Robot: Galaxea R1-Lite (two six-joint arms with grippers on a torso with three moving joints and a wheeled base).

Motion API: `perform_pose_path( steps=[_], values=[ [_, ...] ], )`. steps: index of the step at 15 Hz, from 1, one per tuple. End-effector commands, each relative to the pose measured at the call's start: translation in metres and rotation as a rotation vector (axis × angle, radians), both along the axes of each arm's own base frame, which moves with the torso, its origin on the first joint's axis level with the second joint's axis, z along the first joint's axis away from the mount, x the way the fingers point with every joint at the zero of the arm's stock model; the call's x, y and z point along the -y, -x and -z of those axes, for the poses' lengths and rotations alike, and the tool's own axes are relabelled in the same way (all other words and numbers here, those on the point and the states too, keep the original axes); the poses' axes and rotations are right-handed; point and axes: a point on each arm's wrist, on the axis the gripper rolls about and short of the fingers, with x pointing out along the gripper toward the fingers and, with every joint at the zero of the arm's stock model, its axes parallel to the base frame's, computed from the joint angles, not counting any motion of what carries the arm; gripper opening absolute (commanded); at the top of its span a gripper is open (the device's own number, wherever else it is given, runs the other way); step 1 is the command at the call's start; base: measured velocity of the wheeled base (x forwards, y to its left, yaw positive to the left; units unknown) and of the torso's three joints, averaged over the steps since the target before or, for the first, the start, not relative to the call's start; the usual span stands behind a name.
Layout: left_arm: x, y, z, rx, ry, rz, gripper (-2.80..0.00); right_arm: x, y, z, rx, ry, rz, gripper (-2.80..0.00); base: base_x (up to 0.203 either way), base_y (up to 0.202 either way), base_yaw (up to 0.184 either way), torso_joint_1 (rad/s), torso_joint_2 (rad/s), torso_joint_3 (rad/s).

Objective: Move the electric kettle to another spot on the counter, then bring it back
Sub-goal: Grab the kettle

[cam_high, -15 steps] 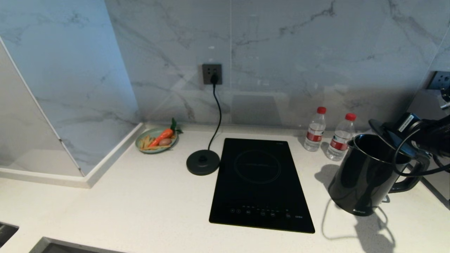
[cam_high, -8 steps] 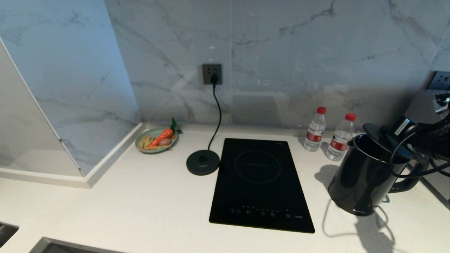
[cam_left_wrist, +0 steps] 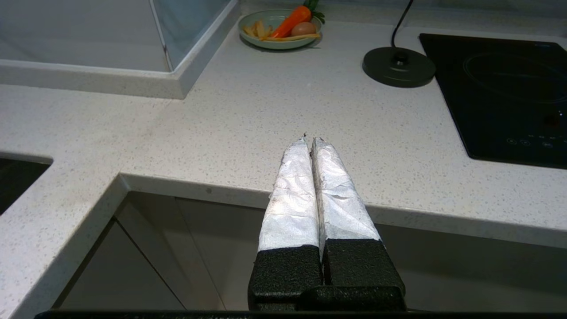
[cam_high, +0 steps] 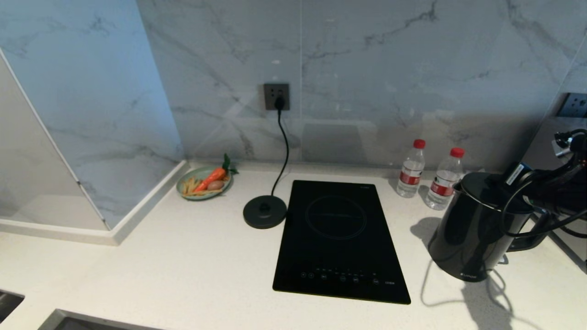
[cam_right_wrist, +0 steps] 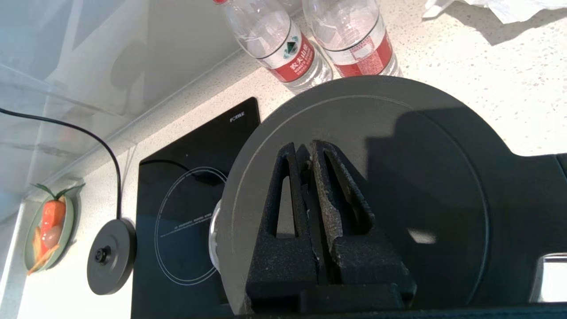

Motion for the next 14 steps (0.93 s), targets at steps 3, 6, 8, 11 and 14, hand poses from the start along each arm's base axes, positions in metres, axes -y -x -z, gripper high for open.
perform_pose_path(
  steps=[3,6,8,11,14],
  values=[
    [0.000,0.000,0.000,0.001,0.000,-0.001,-2.80,0.000,-0.001,0.000,0.007,-0.002,0.000,-2.80,0.000,0.000,0.000,0.000,0.00,0.000],
    [0.000,0.000,0.000,0.001,0.000,-0.001,-2.80,-0.005,0.007,-0.020,0.080,0.017,-0.001,-2.80,0.000,0.000,0.000,0.000,0.00,0.000],
    [0.000,0.000,0.000,0.001,0.000,-0.001,-2.80,-0.014,0.023,-0.043,0.143,0.031,-0.013,-2.80,0.000,0.000,0.000,0.000,0.00,0.000],
    [0.000,0.000,0.000,0.001,0.000,-0.001,-2.80,-0.031,0.046,-0.064,0.099,0.034,-0.012,-2.80,0.000,0.000,0.000,0.000,0.00,0.000],
    [0.000,0.000,0.000,-0.001,0.000,-0.001,-2.80,-0.038,0.058,-0.083,0.088,0.106,0.123,-2.80,0.000,0.000,0.000,0.000,0.00,0.000]
  ],
)
